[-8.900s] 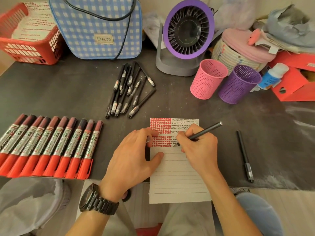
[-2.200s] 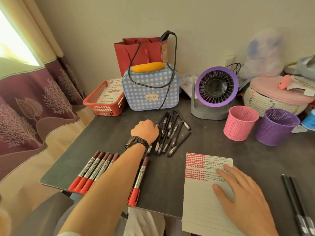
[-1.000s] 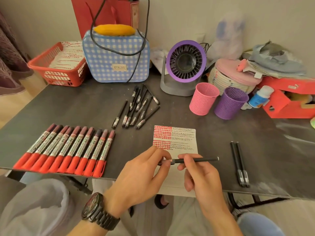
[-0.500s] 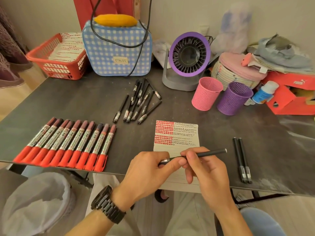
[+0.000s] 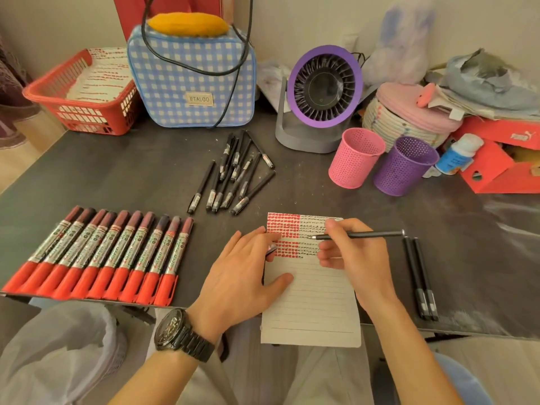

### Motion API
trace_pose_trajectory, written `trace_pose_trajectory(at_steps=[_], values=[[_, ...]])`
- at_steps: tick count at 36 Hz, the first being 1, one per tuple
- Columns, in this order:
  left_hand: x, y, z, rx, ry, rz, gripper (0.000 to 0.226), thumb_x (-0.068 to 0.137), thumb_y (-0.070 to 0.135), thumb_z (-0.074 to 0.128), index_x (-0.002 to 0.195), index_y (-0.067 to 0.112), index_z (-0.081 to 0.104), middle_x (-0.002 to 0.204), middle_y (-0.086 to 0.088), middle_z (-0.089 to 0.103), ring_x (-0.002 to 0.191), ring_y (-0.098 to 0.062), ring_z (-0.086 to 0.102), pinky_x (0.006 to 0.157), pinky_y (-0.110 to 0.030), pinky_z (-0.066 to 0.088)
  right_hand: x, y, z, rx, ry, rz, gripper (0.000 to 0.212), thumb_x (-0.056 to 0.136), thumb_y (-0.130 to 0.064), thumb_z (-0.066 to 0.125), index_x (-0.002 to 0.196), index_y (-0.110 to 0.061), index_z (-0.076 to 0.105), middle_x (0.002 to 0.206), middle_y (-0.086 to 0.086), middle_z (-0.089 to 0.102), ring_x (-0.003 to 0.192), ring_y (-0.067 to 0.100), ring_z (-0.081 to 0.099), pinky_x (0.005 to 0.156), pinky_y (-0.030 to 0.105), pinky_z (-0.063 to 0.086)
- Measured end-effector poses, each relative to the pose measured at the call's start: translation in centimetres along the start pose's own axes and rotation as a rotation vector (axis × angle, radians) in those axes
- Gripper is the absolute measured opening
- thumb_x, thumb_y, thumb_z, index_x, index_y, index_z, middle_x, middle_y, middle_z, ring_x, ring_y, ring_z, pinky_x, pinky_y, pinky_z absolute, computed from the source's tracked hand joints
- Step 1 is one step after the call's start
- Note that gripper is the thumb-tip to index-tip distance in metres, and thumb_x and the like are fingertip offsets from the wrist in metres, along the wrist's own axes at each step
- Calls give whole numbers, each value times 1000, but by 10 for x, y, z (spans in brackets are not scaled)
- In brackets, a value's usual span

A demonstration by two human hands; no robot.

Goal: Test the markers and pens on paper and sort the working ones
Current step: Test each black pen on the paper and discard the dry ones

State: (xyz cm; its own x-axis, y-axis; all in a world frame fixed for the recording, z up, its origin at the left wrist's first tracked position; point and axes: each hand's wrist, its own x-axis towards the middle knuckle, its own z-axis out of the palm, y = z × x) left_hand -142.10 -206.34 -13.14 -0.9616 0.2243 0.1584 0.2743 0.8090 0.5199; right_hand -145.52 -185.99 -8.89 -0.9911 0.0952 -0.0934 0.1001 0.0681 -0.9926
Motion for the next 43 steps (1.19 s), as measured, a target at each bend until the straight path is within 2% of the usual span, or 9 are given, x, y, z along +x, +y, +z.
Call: trace_pose_trajectory(at_steps=[3,5,9,16,21,26,32,39,43], values=[[-4,-1,2,5,-2,9,63,89,69,49,139,33,38,129,20,58,149,1,20,126,-36,12,-2,11,5,-78,28,-42,25,91,-38,75,77,-19,68,63,9,70,53,19,68,49,24,53],[-4,-1,1,-4,1,1,59,87,70,51,133,35,40,138,21,53,149,2,21,126,-35,12,-4,19,8,-153,76,-90,32,88,-41,77,68,-20,64,55,6,66,45,12,61,46,20,48],[-1,1,0,-17,17,-18,64,84,70,54,137,36,41,146,23,45,147,3,24,123,-25,4,-4,28,11,-223,142,-157,35,90,-34,77,61,-27,59,48,0,61,39,9,53,45,19,43],[0,0,0,-31,33,-43,69,81,70,60,139,36,43,145,20,49,145,3,28,120,-21,4,0,34,10,-295,164,-162,31,89,-17,73,62,-19,58,48,0,62,40,11,55,45,19,46],[0,0,0,-29,30,-51,70,79,70,61,138,36,44,144,20,49,144,5,28,118,-16,0,-1,33,10,-284,155,-162,32,90,-16,72,62,-17,57,49,1,62,40,8,54,44,18,46],[1,1,-1,-35,27,-52,71,78,71,59,138,37,44,144,19,48,138,15,20,118,-15,0,-1,34,11,-278,142,-167,32,90,-16,72,62,-16,57,49,1,62,39,7,54,43,19,46],[0,2,-2,-36,37,-47,70,78,70,60,138,37,43,144,19,48,135,17,18,116,-12,-2,1,35,12,-304,141,-179,30,89,-16,72,63,-19,57,50,0,63,41,8,57,44,16,44],[1,2,-2,-20,38,-46,69,79,67,65,137,37,45,144,20,48,135,17,18,115,-12,-3,1,37,10,-306,134,-184,31,90,-16,72,63,-17,57,51,2,62,41,8,57,44,19,45],[0,1,-2,-15,41,-45,68,79,67,66,137,37,45,136,29,39,133,19,16,114,-10,-4,1,37,10,-300,139,-180,32,89,-16,71,62,-17,55,50,4,61,41,8,57,44,18,44]])
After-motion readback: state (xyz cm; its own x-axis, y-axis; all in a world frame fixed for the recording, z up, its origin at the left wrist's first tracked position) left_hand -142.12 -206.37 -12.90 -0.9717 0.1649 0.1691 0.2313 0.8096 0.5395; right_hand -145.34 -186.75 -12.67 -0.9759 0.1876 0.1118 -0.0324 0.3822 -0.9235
